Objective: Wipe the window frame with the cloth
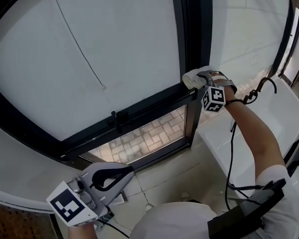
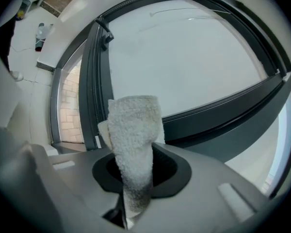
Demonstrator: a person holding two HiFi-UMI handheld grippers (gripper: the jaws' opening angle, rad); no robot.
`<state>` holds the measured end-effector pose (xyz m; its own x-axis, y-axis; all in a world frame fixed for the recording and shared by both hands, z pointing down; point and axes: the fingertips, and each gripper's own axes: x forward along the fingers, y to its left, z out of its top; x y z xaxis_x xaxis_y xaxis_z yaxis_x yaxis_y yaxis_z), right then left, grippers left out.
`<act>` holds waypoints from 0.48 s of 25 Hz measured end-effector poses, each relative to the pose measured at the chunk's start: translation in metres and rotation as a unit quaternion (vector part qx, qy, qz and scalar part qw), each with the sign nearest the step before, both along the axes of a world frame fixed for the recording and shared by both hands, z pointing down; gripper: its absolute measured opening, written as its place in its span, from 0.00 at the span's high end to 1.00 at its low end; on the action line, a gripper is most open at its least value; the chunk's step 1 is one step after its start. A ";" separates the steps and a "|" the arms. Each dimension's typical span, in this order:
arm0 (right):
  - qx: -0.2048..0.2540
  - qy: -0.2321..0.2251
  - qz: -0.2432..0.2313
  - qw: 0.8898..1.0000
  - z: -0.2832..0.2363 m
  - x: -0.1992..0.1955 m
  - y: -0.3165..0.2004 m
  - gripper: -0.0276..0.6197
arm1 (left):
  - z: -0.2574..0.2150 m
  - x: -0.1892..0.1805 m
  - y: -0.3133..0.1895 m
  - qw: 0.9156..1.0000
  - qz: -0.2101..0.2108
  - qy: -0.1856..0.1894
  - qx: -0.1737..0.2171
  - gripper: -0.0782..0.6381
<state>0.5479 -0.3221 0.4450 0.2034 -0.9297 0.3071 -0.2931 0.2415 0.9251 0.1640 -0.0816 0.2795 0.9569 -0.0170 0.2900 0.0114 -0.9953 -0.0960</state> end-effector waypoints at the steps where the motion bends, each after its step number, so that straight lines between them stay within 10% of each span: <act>1: -0.008 -0.002 0.001 1.000 0.011 0.000 0.001 0.85 | 0.001 -0.001 0.000 1.000 -0.002 -0.001 -0.002 0.86; 12: -0.039 -0.104 0.049 0.993 0.100 -0.001 -0.001 0.85 | 0.011 -0.013 -0.003 0.999 -0.029 -0.012 -0.013 0.86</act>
<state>0.5467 -0.3229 0.5454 0.2163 -0.8804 0.4220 -0.5014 0.2708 0.8218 0.1513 -0.0846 0.2903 0.9473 -0.0653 0.3137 -0.0452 -0.9965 -0.0707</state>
